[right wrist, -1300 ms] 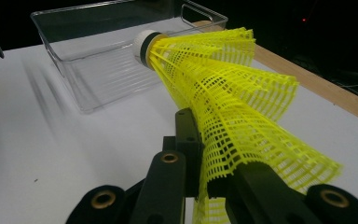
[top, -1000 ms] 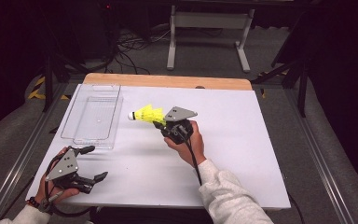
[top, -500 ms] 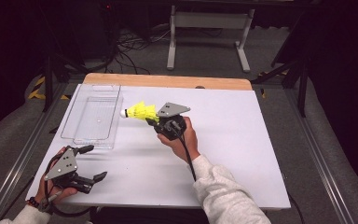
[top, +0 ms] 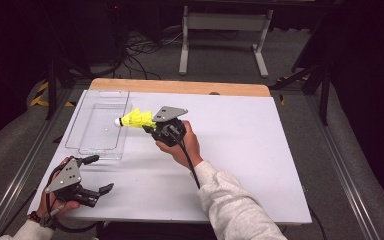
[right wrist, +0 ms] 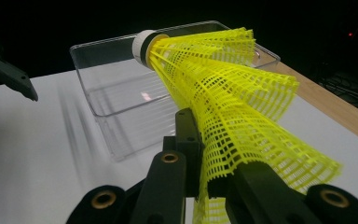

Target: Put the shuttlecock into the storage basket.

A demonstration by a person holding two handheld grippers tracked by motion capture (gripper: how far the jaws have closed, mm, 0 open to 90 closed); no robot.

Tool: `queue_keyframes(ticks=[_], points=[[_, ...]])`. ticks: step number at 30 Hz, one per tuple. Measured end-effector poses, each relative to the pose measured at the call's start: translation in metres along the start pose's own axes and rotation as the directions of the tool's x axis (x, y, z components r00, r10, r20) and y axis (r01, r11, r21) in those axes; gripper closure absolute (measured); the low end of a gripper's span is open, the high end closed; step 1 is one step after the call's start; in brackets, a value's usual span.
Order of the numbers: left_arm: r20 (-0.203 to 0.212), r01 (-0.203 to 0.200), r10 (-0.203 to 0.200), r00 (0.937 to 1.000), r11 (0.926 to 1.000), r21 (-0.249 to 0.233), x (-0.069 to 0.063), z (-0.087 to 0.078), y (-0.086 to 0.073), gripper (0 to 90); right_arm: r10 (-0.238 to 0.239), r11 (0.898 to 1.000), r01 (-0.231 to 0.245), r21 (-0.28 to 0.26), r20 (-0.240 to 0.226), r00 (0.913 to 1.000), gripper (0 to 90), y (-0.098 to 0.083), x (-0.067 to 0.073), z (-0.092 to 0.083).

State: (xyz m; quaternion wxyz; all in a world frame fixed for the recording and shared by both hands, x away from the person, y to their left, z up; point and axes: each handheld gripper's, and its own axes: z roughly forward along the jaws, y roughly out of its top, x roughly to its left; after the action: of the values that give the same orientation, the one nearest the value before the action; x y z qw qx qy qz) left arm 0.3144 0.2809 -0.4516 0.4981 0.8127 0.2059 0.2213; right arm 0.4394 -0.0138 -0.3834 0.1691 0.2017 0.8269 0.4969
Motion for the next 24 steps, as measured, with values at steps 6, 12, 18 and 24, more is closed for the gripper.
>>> queue_keyframes(ticks=[6,12,18,24], points=[[0.009,0.001,-0.001,1.0,1.0,-0.003,0.0,0.0,-0.001,3.1,-0.021,1.0,0.022,0.011,-0.023,0.9995,87.6,0.006,0.005,0.012],[0.008,0.001,-0.001,1.0,1.0,0.001,0.0,0.0,-0.001,3.4,-0.024,1.0,0.025,0.013,-0.036,0.9991,87.5,0.006,0.007,0.017],[0.008,0.006,-0.006,0.9999,1.0,-0.003,-0.001,0.0,-0.001,3.4,-0.025,1.0,0.025,0.009,-0.045,0.9987,87.5,0.005,0.009,0.016],[0.011,0.007,-0.007,0.9999,1.0,-0.002,-0.001,0.0,-0.001,3.5,-0.033,0.999,0.033,0.009,-0.051,0.9982,87.5,0.006,0.009,0.017]])
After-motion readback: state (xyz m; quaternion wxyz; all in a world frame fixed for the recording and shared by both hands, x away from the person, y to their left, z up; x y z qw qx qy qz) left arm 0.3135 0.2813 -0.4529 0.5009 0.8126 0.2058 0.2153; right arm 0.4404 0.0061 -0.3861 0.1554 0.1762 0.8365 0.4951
